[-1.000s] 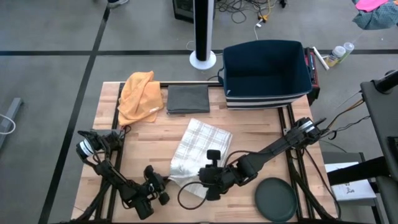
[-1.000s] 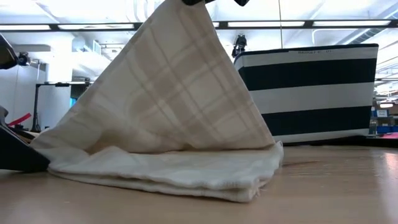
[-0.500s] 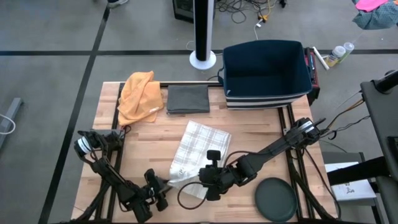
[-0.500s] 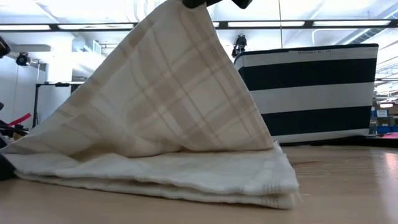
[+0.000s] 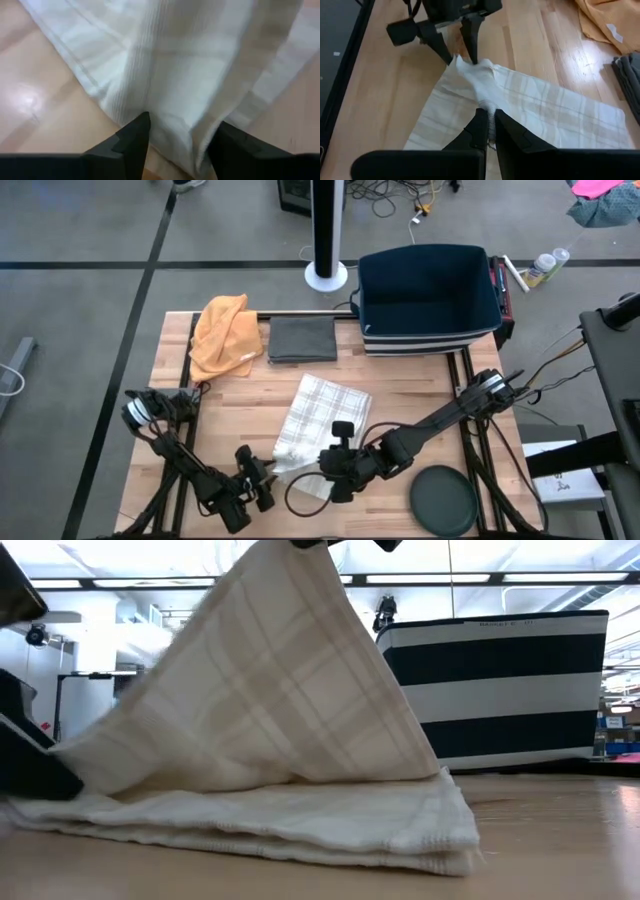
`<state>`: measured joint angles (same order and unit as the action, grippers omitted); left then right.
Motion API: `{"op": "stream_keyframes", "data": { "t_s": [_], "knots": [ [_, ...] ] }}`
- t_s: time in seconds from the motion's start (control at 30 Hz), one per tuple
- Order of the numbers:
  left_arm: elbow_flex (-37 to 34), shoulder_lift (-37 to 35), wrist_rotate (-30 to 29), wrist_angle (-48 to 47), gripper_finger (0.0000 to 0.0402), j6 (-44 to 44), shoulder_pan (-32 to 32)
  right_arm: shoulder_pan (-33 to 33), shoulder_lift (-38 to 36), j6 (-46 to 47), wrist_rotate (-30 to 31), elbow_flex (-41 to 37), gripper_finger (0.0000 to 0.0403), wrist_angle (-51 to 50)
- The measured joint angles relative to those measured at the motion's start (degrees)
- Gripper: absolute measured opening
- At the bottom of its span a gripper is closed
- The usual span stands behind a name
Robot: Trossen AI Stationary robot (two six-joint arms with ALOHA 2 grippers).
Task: Fold kitchen towel into neat rectangle
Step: Fold the white patterned towel
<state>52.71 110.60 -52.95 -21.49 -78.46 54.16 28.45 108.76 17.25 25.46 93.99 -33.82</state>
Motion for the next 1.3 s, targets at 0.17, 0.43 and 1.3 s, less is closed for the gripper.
{"op": "stream_keyframes", "data": {
  "t_s": [0.17, 0.43, 1.3],
  "knots": [
    [0.0, 0.2, 0.8, 0.1, 0.0158, 0.5, 0.0, -0.4, -0.1, -2.1, 0.1, 2.4, 0.0014, 0.0],
    [0.0, 0.2, 1.1, -1.6, 0.0152, -3.1, -0.1, -0.9, -0.2, -1.3, -1.7, 3.9, 0.0014, -5.1],
    [-0.2, -0.3, 5.1, -2.3, 0.0013, -5.6, 0.1, 3.8, 12.2, 5.1, -23.4, 2.0, 0.0113, -1.8]
  ]
}}
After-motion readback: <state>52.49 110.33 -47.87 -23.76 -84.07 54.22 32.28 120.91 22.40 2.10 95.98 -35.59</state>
